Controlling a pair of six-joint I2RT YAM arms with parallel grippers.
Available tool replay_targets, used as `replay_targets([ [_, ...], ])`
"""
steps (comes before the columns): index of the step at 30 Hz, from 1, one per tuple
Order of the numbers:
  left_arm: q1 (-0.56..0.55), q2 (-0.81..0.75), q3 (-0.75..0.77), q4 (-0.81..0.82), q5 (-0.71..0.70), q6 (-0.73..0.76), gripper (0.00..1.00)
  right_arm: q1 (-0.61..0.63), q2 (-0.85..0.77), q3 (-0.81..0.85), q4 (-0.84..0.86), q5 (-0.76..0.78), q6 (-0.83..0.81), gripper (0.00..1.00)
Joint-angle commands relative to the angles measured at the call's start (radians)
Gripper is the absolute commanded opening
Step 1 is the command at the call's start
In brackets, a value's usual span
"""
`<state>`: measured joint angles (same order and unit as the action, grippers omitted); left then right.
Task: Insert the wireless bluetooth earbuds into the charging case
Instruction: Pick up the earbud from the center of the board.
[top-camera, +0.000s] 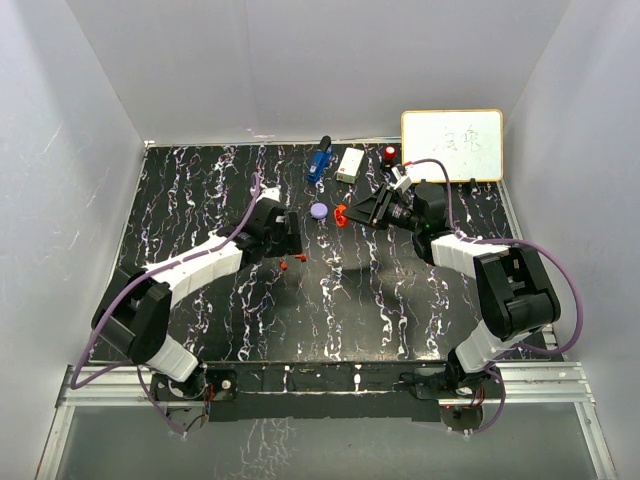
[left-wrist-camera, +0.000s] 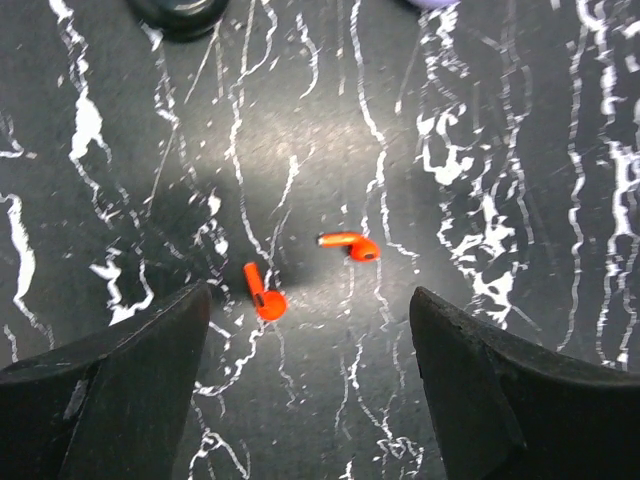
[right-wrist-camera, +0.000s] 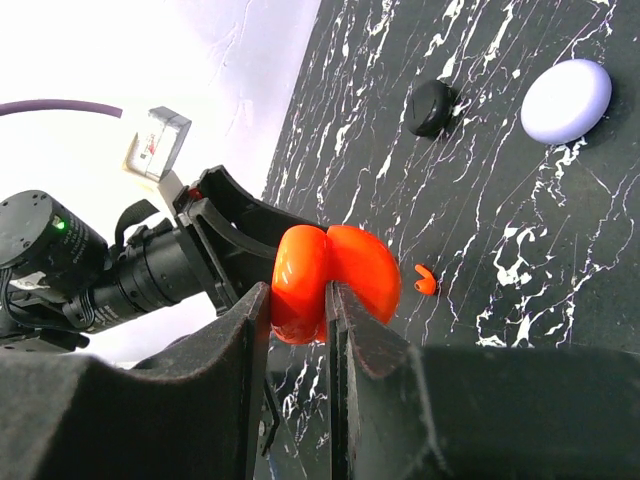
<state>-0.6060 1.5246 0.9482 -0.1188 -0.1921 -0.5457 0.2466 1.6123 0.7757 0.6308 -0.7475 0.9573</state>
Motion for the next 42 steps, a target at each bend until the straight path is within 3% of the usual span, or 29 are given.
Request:
replay_targets([
  [1, -0.011, -0.006, 0.008, -0.119, -0.079, 0.019, 0.78, -0.003, 0.003, 0.008, 0.041, -0.002, -0.028, 0.00],
  [7, -0.012, 0.029, 0.013, -0.163, -0.078, 0.011, 0.76, -0.003, 0.010, 0.008, 0.046, -0.009, -0.030, 0.00],
  [20, -0.012, 0.073, -0.058, -0.013, 0.013, -0.022, 0.75, -0.010, 0.003, 0.005, 0.049, -0.019, -0.032, 0.00],
  [29, -0.012, 0.117, -0.046, -0.015, 0.002, -0.013, 0.68, -0.011, 0.007, 0.008, 0.048, -0.023, -0.034, 0.00],
  [42, -0.016, 0.104, -0.040, -0.013, 0.069, -0.036, 0.66, -0.012, 0.012, 0.017, 0.047, -0.027, -0.035, 0.00],
])
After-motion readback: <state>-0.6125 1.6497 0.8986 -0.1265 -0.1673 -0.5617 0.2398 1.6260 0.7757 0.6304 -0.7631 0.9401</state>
